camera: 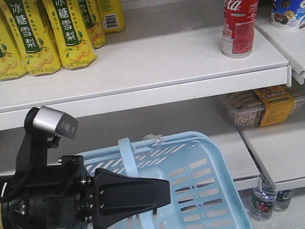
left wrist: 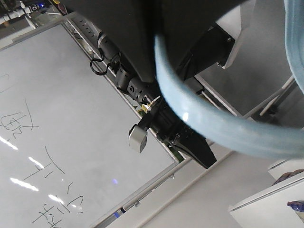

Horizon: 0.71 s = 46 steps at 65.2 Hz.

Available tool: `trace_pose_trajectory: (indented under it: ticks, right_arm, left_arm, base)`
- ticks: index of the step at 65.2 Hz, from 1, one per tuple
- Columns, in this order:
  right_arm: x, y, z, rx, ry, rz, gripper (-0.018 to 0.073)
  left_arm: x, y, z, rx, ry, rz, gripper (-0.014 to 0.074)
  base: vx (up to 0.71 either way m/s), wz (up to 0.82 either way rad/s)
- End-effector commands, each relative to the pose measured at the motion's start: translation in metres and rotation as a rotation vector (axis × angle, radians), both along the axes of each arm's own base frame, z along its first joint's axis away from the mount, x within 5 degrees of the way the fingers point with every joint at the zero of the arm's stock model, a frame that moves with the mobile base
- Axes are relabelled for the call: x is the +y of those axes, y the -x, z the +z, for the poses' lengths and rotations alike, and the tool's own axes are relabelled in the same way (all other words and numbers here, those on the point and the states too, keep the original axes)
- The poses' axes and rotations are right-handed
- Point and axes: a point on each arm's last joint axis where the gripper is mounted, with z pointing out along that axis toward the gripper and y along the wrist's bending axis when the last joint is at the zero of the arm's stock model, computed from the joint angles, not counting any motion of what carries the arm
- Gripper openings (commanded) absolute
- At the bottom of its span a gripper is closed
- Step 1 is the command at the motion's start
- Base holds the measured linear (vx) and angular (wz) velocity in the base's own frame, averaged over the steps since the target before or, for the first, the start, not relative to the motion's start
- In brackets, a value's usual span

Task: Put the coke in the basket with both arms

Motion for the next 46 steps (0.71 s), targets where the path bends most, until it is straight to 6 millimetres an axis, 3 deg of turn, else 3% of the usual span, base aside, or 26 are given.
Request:
trace_pose_trajectory:
  ticks: [1,46]
  right_arm:
    - [0.0022,0.0006,0.0034,-0.071,0.024,0.025,-0.0005]
    - [0.0022,0.0006,0.0034,-0.071,0.024,0.025,-0.0005]
  left_arm:
    - [0.0023,0.0171,0.0287,-0.026,0.186,-0.148,-0.0006]
    - [0.0023,0.0171,0.0287,-0.026,0.186,-0.148,-0.0006]
  base:
    - [0.04,-0.09]
    - [0.01,-0.01]
